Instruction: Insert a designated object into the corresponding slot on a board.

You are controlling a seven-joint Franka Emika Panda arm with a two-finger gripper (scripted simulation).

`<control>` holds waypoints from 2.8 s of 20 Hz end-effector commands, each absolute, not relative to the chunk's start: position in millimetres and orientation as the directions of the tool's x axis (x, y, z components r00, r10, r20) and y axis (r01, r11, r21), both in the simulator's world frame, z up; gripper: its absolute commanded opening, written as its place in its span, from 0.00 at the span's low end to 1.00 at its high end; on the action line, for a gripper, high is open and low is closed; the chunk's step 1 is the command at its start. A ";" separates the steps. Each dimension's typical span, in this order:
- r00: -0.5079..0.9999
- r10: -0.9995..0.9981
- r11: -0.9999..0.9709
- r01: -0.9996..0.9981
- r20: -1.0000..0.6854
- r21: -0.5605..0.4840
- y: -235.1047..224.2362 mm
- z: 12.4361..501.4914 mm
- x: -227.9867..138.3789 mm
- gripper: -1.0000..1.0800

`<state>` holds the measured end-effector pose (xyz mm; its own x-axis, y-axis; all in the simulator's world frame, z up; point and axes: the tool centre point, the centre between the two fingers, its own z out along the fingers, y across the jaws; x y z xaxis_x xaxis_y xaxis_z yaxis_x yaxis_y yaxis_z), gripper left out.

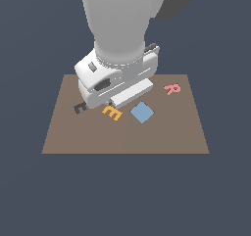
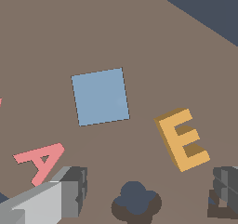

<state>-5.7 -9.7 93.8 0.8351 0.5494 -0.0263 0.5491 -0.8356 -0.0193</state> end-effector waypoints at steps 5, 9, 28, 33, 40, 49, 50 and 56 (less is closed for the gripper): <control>0.720 0.694 -0.720 0.694 -0.014 -0.012 -26.3 74.3 5.7 0.96; 0.656 0.754 -0.656 0.754 -0.008 -0.008 -33.2 65.1 12.7 0.96; 0.541 0.841 -0.541 0.841 0.000 0.000 -42.6 46.5 26.1 0.96; 0.538 0.843 -0.538 0.843 0.000 0.000 -42.4 31.5 26.4 0.96; 0.538 0.843 -0.538 0.843 0.000 0.000 -42.6 29.9 26.4 0.00; 0.536 0.844 -0.536 0.844 0.000 0.000 -42.7 30.1 26.2 0.00; 0.533 0.846 -0.533 0.846 0.000 0.000 -42.9 30.1 25.9 0.00; 0.490 0.871 -0.490 0.871 0.000 0.000 -46.2 30.6 22.0 0.00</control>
<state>23.1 -44.9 30.3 0.5032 0.8642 -0.0002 0.8642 -0.5032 -0.0001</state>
